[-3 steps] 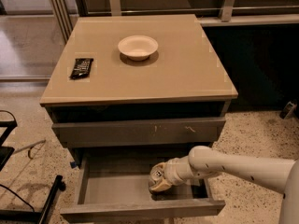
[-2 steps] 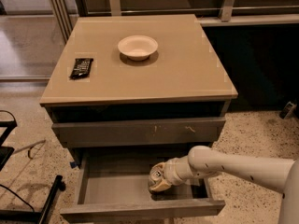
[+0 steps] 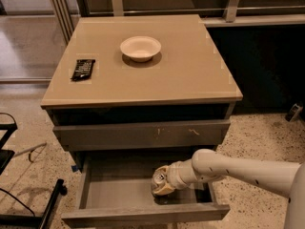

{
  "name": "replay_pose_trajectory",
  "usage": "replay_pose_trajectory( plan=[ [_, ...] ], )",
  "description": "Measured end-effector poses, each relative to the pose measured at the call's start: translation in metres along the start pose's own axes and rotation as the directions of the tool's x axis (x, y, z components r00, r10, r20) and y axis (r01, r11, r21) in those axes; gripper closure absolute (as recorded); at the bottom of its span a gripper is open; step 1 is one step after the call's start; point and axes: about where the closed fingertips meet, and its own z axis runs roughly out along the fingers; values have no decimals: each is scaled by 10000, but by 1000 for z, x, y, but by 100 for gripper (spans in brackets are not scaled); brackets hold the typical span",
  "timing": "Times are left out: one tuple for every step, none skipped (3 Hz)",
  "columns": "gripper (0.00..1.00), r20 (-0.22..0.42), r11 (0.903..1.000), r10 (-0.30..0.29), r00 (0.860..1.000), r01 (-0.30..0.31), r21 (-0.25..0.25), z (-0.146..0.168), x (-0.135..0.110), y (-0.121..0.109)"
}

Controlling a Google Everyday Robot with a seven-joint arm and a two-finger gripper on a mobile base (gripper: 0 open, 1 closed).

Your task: Place 7up can into middle drawer

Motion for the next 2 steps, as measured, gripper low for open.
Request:
replay_pose_trajectory(
  plan=[
    [0, 0, 10000, 0, 10000, 0, -1, 0, 0, 0],
    [0, 0, 10000, 0, 10000, 0, -1, 0, 0, 0]
  ],
)
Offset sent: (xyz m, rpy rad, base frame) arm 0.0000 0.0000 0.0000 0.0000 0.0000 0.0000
